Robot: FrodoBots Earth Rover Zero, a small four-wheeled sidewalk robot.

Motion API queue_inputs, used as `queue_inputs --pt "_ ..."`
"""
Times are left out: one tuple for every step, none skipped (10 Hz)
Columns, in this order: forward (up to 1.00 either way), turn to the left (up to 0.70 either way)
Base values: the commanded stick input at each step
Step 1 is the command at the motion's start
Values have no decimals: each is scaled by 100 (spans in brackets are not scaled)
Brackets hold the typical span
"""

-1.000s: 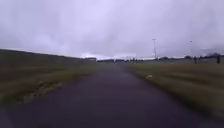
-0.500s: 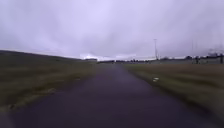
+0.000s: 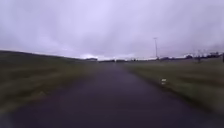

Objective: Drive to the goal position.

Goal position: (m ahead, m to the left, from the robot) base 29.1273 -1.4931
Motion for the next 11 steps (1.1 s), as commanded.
queue_inputs --pt "100 -2" --pt "100 -4" --pt "100 -15" --pt "100 -27" --pt "100 -17" --pt "100 -3" --pt "100 0" --pt "100 0" --pt "100 0" --pt "100 0" --pt "100 0"
